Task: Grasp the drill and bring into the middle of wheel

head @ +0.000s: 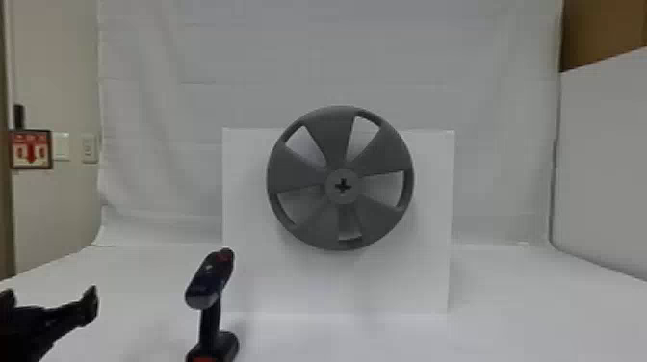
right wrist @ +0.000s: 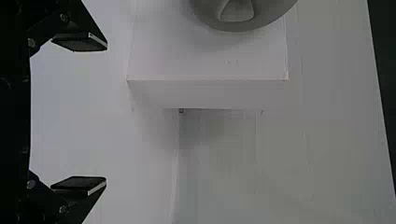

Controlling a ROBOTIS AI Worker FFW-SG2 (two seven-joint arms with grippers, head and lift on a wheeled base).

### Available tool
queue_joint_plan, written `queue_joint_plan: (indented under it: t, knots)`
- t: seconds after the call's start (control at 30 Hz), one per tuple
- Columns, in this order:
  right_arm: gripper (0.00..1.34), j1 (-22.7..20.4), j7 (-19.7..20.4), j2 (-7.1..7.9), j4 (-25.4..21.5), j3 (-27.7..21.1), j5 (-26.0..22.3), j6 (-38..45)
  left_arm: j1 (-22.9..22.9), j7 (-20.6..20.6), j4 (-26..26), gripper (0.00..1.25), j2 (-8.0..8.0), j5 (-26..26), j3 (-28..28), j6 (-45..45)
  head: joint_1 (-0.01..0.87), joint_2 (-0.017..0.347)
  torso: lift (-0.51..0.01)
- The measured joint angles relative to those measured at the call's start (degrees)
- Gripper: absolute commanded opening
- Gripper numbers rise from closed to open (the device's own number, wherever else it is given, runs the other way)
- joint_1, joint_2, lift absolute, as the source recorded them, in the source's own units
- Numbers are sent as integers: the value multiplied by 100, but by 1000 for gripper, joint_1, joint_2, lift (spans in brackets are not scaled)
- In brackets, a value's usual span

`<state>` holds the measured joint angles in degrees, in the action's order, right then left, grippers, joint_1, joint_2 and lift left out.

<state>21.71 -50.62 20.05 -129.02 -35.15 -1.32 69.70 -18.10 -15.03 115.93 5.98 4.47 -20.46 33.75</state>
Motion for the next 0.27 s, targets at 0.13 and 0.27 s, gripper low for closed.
queue_joint_plan:
  t: [0.13,0.27]
  knots:
    - [1071,0,0,-4,0,-1,6,0,-7,0,0,1189,0,1,8,0,54,31,-403]
    - [1071,0,0,-15,0,-8,16,0,-9,0,0,1189,0,1,8,-1,54,31,-403]
